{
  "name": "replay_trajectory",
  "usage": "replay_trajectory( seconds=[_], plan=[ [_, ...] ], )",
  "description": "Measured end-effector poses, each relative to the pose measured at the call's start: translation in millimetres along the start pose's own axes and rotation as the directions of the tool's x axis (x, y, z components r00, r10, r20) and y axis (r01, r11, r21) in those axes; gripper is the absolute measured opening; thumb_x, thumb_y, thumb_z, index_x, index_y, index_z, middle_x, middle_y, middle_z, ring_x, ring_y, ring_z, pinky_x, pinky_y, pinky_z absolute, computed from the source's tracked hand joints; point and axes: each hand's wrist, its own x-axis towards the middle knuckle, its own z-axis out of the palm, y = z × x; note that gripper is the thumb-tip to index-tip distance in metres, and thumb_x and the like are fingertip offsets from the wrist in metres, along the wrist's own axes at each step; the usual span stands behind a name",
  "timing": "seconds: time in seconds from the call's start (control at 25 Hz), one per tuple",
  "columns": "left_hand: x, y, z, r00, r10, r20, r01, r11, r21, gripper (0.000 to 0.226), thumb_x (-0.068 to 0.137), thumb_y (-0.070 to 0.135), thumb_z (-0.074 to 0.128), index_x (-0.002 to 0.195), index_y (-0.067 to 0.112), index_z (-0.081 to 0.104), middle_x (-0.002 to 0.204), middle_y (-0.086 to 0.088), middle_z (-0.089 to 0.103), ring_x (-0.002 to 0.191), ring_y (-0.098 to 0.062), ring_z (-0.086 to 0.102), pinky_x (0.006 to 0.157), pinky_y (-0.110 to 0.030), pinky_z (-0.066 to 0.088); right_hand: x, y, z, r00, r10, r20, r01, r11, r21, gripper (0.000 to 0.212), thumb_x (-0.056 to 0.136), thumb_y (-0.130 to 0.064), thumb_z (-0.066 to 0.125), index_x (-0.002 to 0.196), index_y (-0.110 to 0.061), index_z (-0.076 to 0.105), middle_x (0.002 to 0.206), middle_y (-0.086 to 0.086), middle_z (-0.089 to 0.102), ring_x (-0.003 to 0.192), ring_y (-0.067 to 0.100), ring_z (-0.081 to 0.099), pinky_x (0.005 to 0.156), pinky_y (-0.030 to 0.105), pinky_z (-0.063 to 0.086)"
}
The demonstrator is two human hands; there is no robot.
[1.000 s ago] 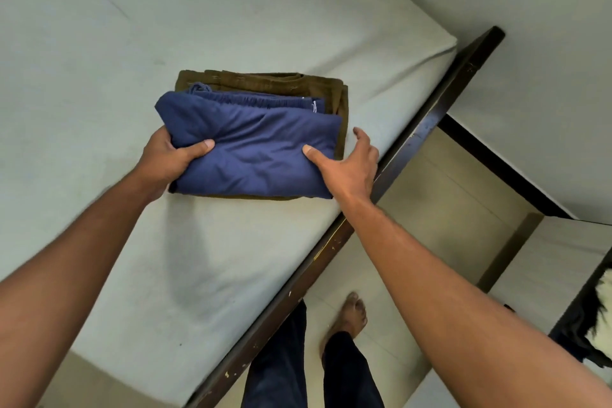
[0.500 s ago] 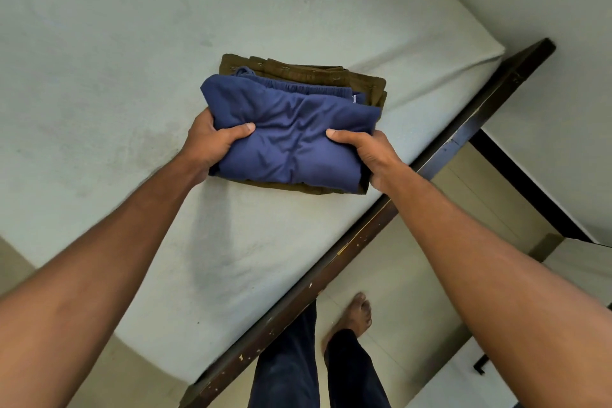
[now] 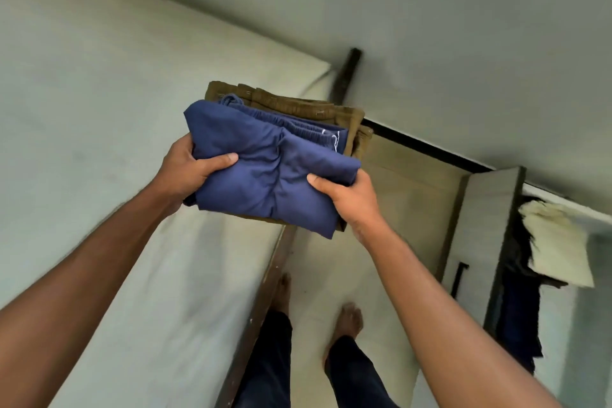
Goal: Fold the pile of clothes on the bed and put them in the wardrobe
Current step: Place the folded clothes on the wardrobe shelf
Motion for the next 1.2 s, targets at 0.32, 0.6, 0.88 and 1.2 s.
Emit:
replay_trajectory(
  seconds=[0.32,0.6,0.88,1.2],
  plan=[
    [-22,90,254,0.898,0.035,0.439,-0.171,0.947,0.273,0.038,0.085,0.019,0.079,0.12,0.018,0.064,0.112,0.002,0.072,0.102,-0.014,0.07,0.088,-0.034,0.057,-69,82,-214,0.883,0.177,-0.435,-0.021,0.94,0.341,0.041,0.073,-0.019,0.092,0.109,-0.012,0.074,0.105,0.002,0.078,0.097,0.016,0.075,0.084,0.037,0.061],
    [-97,66,449,0.759,-0.168,0.629,-0.218,0.844,0.489,0.041,0.086,0.017,0.077,0.122,0.019,0.058,0.112,0.003,0.067,0.102,-0.016,0.065,0.084,-0.033,0.054,-152,217,-334,0.715,0.456,-0.53,-0.087,0.81,0.58,0.083,0.046,-0.052,0.096,0.118,-0.019,0.07,0.111,-0.001,0.076,0.099,0.019,0.073,0.09,0.049,0.061],
    [-142,19,634,0.646,-0.253,0.72,-0.371,0.721,0.586,0.033,0.088,0.016,0.077,0.116,0.019,0.061,0.106,0.007,0.068,0.098,-0.016,0.066,0.083,-0.033,0.054,-192,316,-434,0.581,0.607,-0.543,0.048,0.64,0.767,0.045,0.074,-0.022,0.092,0.114,-0.013,0.073,0.108,0.002,0.078,0.098,0.02,0.075,0.087,0.042,0.062],
    [-135,-54,848,0.366,-0.166,0.916,-0.806,0.435,0.401,0.046,0.092,0.025,0.071,0.134,0.012,0.059,0.13,-0.012,0.066,0.122,-0.032,0.059,0.101,-0.038,0.048,-154,429,-526,0.454,0.753,-0.476,0.357,0.336,0.872,0.04,0.083,-0.015,0.081,0.122,-0.012,0.072,0.114,0.009,0.076,0.106,0.032,0.072,0.093,0.048,0.059]
  ],
)
